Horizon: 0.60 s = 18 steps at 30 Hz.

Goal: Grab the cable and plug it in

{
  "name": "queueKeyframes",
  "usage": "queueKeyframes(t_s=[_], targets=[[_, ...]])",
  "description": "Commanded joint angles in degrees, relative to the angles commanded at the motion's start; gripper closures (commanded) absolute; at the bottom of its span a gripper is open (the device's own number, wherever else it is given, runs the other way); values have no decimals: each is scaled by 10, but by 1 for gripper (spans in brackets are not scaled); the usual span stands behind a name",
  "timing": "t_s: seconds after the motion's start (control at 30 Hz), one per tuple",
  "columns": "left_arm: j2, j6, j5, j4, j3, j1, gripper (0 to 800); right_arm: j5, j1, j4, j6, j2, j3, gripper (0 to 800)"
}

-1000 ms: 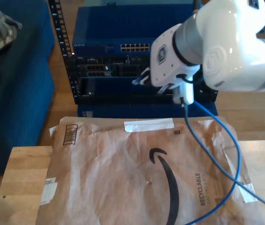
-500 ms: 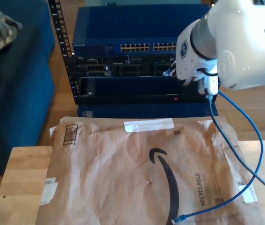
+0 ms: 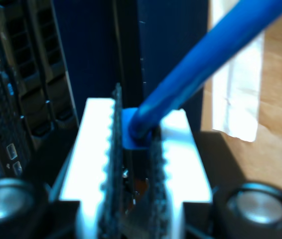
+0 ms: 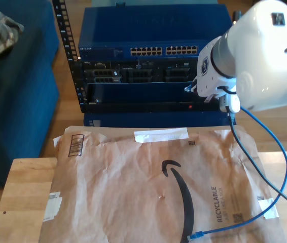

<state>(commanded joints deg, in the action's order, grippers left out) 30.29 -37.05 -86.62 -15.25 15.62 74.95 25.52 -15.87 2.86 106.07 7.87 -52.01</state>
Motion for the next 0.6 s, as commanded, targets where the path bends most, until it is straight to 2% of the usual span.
queueKeyframes(t_s=[0.13, 0.23, 0.3, 0.37, 0.43, 0.5, 0.6], targets=[[39, 71, 65, -5, -39, 33, 0, -34, 5, 0, -1, -25, -2, 798], [39, 117, 134, -5, -75, 62, 0, -51, 7, 0, -1, -39, -3, 798], [38, 147, 143, -4, -80, 69, 0, -64, 7, -4, -1, -40, -3, 798], [39, 186, 175, -3, -103, 75, 0, -83, 7, -17, -1, -40, 0, 798], [29, 219, 207, 1, -110, 106, 0, -101, 8, -25, -1, -40, 3, 798], [8, 235, 212, 0, -105, 136, 0, -116, 11, -30, -1, -40, 6, 798], [-23, 236, 200, 0, -86, 144, 0, -127, 24, -38, -1, -32, 1, 798]])
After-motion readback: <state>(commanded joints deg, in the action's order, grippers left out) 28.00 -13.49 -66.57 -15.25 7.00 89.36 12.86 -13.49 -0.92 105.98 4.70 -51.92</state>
